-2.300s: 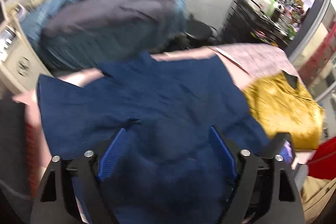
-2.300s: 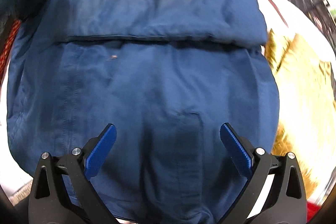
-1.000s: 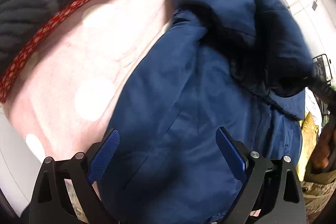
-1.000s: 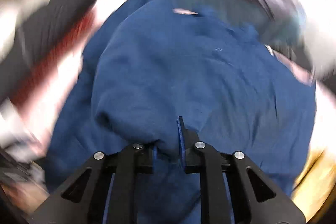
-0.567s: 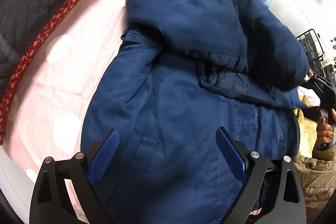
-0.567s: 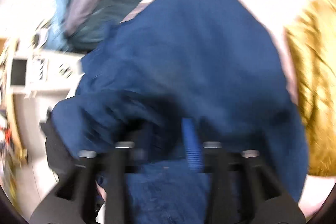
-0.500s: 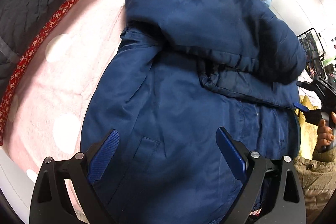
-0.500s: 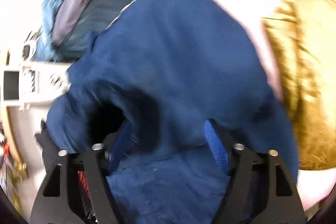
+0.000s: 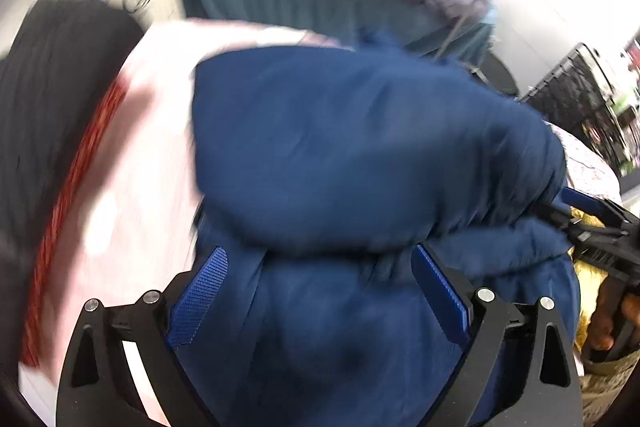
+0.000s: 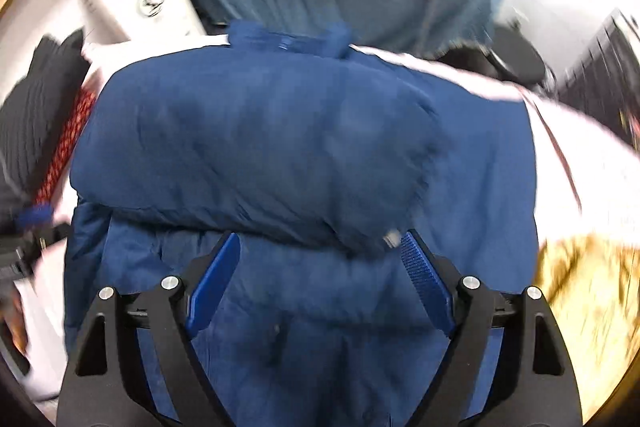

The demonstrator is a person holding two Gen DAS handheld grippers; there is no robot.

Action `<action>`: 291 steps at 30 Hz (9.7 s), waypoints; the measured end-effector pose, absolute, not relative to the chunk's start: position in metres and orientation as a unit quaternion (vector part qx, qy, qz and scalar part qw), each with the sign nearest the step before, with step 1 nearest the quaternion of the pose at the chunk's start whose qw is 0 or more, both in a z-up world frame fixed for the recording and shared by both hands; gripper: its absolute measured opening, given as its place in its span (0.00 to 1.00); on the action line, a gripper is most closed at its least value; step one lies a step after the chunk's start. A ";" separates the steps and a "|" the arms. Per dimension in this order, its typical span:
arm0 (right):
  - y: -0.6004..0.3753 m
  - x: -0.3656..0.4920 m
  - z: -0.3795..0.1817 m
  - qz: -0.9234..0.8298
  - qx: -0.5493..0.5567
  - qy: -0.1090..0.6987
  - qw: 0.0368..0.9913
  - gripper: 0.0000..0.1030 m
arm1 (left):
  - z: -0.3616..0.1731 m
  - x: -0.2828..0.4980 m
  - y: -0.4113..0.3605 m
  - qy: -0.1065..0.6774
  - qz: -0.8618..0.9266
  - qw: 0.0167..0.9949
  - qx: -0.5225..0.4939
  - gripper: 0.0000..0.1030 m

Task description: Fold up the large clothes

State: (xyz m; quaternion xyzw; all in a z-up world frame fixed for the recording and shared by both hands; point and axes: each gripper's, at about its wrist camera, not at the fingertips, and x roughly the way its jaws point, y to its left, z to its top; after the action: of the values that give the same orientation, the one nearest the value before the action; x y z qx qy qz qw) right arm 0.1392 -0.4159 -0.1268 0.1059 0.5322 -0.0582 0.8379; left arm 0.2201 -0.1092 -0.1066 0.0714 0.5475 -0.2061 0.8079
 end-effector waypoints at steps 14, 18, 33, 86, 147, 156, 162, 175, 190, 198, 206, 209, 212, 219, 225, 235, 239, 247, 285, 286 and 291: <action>-0.466 0.181 -0.224 -0.084 0.168 0.624 0.759 0.93 | -0.196 0.288 -0.184 0.601 -0.206 0.751 0.181 0.94; -0.478 0.181 -0.238 -0.101 0.217 0.617 0.750 0.95 | -0.213 0.287 -0.196 0.589 -0.207 0.749 0.221 0.95; -0.464 0.171 -0.244 -0.130 0.179 0.583 0.782 0.96 | -0.216 0.281 -0.193 0.562 -0.205 0.772 0.213 0.95; -0.536 -0.138 -0.181 -0.188 0.390 0.537 0.724 0.68 | -0.191 0.113 0.112 0.630 -0.179 0.739 -0.156 0.84; -0.477 -0.105 -0.175 0.029 0.481 0.558 0.676 0.20 | -0.144 0.100 0.041 0.649 -0.359 0.648 -0.174 0.17; -0.569 -0.063 -0.143 0.009 0.611 0.411 0.676 0.19 | -0.106 0.191 0.012 0.588 -0.362 0.702 -0.178 0.17; -0.595 -0.020 -0.136 0.005 0.657 0.346 0.670 0.19 | -0.086 0.256 -0.002 0.548 -0.318 0.744 -0.212 0.18; -0.610 0.001 -0.204 -0.039 0.710 0.363 0.602 0.22 | -0.141 0.279 0.007 0.598 -0.256 0.695 -0.306 0.23; -0.629 -0.003 -0.206 0.022 0.816 0.237 0.527 0.76 | -0.058 0.260 0.066 0.542 -0.238 0.775 -0.222 0.70; -0.639 -0.012 -0.152 -0.022 0.721 0.292 0.628 0.82 | -0.111 0.226 0.008 0.599 -0.239 0.745 -0.169 0.74; -0.598 0.026 -0.107 -0.061 0.546 0.408 0.729 0.82 | -0.083 0.235 -0.069 0.561 -0.245 0.790 -0.035 0.76; -0.562 0.058 -0.083 -0.069 0.447 0.444 0.773 0.82 | -0.075 0.242 -0.106 0.554 -0.249 0.794 0.018 0.77; -0.510 0.092 -0.067 -0.090 0.304 0.494 0.809 0.82 | -0.080 0.252 -0.148 0.557 -0.263 0.787 0.042 0.78; -0.475 0.113 -0.131 -0.157 0.190 0.588 0.770 0.53 | -0.143 0.257 -0.181 0.592 -0.227 0.766 0.104 0.68; -0.520 0.087 -0.158 -0.159 0.288 0.586 0.741 0.10 | -0.154 0.274 -0.149 0.608 -0.216 0.763 0.041 0.22; -0.586 0.118 -0.109 -0.131 0.441 0.439 0.772 0.09 | -0.086 0.325 -0.142 0.520 -0.192 0.832 0.016 0.14; -0.586 0.126 -0.157 -0.131 0.507 0.471 0.710 0.16 | -0.119 0.336 -0.134 0.568 -0.156 0.808 0.007 0.14; -0.594 0.099 -0.149 -0.125 0.555 0.398 0.720 0.77 | -0.135 0.336 -0.099 0.581 -0.171 0.795 -0.037 0.37; -0.443 0.139 -0.238 -0.090 0.142 0.606 0.777 0.95 | -0.210 0.264 -0.155 0.620 -0.240 0.737 0.125 0.94; -0.439 0.139 -0.241 -0.094 0.132 0.604 0.780 0.96 | -0.211 0.262 -0.157 0.615 -0.239 0.739 0.135 0.94; -0.437 0.141 -0.250 -0.101 0.134 0.608 0.776 0.96 | -0.216 0.263 -0.158 0.619 -0.234 0.739 0.127 0.95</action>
State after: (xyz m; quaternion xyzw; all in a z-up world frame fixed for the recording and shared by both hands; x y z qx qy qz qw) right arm 0.1414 -0.4367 -0.2497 0.1336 0.6076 -0.1006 0.7764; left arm 0.2631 -0.1584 -0.2162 0.1268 0.6192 -0.2339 0.7387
